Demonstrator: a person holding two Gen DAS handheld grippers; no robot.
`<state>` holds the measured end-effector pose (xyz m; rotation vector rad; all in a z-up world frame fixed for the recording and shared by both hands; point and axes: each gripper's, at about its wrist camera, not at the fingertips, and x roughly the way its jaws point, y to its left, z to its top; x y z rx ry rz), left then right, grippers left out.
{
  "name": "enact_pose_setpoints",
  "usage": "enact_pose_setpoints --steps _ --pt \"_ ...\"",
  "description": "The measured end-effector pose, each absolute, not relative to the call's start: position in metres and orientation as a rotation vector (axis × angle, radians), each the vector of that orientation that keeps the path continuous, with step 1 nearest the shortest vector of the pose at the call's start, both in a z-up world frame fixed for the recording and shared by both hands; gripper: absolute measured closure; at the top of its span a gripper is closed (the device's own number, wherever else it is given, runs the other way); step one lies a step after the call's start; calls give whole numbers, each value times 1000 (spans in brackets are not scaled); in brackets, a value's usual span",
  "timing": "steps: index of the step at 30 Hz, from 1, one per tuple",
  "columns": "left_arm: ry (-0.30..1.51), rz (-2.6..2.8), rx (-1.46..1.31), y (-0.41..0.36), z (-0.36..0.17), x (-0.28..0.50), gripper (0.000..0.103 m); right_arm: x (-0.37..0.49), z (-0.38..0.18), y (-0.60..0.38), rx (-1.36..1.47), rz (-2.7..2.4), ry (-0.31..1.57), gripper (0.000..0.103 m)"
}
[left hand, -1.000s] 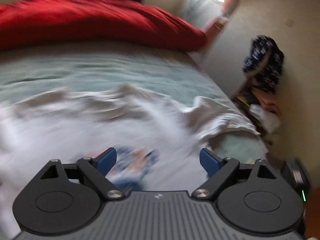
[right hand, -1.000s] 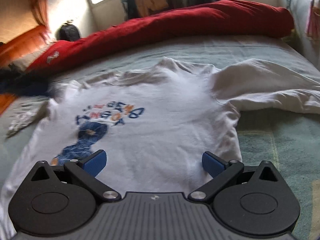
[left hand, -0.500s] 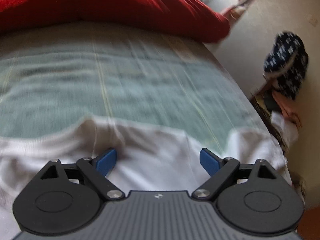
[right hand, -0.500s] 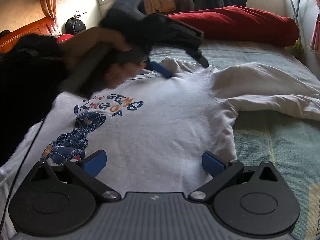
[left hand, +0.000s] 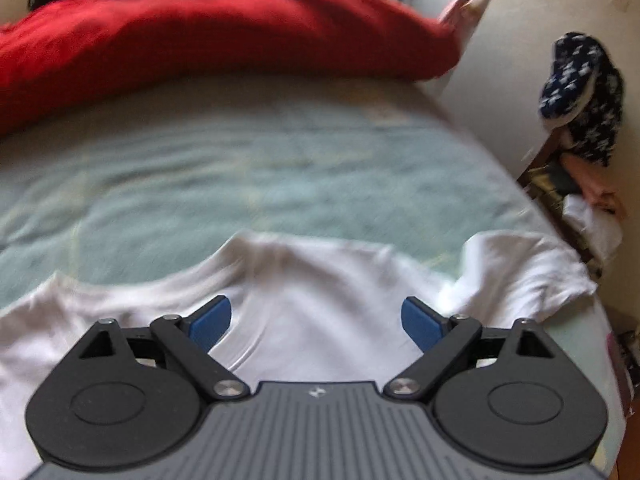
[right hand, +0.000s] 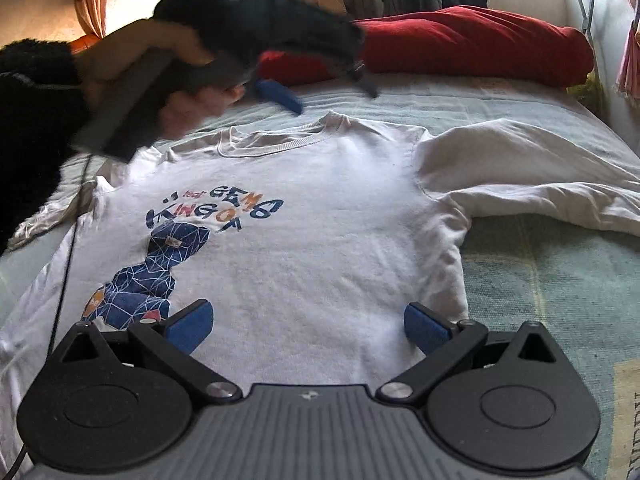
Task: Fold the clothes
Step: 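Move the left gripper to the sweatshirt collar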
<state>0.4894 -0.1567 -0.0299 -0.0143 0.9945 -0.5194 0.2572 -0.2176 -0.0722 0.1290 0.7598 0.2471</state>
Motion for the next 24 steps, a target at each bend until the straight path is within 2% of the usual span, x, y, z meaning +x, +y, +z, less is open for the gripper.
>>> enact_pose_setpoints --steps 4,6,16,21,24 --pt "1002 -460 -49 -151 -59 510 11 258 -73 -216 116 241 761 0" --pt "977 -451 -86 -150 -67 522 2 259 -74 -216 114 240 761 0" --pt "906 -447 -74 -121 -27 501 4 259 -73 -216 115 236 760 0" --pt "999 -371 -92 -99 -55 511 4 258 -74 -214 97 229 761 0" --pt "953 -319 -90 -99 -69 526 4 259 -75 -212 87 226 758 0"
